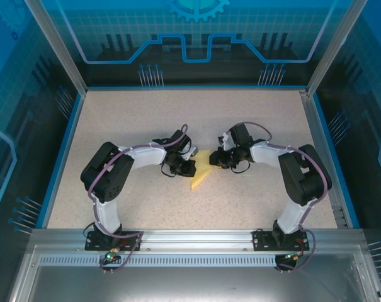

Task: Fold a paper plane with a square sheet of paper (pick it up from the middle)
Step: Third fold the triangle at the center of the table.

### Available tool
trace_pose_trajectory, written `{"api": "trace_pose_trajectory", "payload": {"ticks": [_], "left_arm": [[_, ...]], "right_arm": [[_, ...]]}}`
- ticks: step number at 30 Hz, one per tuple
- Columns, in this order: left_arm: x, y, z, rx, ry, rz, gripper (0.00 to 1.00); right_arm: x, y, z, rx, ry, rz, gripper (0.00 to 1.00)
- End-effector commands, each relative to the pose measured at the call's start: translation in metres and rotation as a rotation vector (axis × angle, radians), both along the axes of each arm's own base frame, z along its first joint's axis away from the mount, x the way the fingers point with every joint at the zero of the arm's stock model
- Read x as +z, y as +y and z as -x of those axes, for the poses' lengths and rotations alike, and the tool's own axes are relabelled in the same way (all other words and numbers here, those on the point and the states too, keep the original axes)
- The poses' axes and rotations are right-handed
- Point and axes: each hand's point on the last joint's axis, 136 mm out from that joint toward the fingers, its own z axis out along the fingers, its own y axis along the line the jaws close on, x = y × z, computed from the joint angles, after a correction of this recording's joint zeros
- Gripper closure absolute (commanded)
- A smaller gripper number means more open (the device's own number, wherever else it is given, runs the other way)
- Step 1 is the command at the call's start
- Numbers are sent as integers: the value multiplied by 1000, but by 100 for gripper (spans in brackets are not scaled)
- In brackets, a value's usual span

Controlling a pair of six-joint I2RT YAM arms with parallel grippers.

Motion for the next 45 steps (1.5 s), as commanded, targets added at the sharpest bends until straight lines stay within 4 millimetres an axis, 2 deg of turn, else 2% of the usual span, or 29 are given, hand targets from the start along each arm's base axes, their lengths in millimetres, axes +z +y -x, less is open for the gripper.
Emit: {"api": "trace_pose_trajectory", "payload": {"ticks": [1,7,11,20,28,31,39,43,45], "left_arm": [[-12,17,7,10,19,-76,91],[-12,16,7,8,19,-76,91],[-11,16,7,4,18,-74,91],[-13,16,7,3,22,-77,91],[-13,17,7,2,19,-84,91],[-14,19,7,4,19,-92,91],[-15,19,9,0,23,-89,91],[-17,19,9,2,26,-89,91],[-16,18,9,1,24,-88,91]], "right_arm": [[0,12,24,27,33,-41,84],[-14,28,42,41,69,-73,87],[-18,36,47,58,79,-82,87],[-27,39,48,64,93,-73,87],[-52,34,53,60,133,-10,87],[-48,32,54,61,125,-3,86],[-18,42,57,85,70,-36,85],[-21,49,60,91,78,-41,85],[-29,49,62,89,90,-19,85]]}}
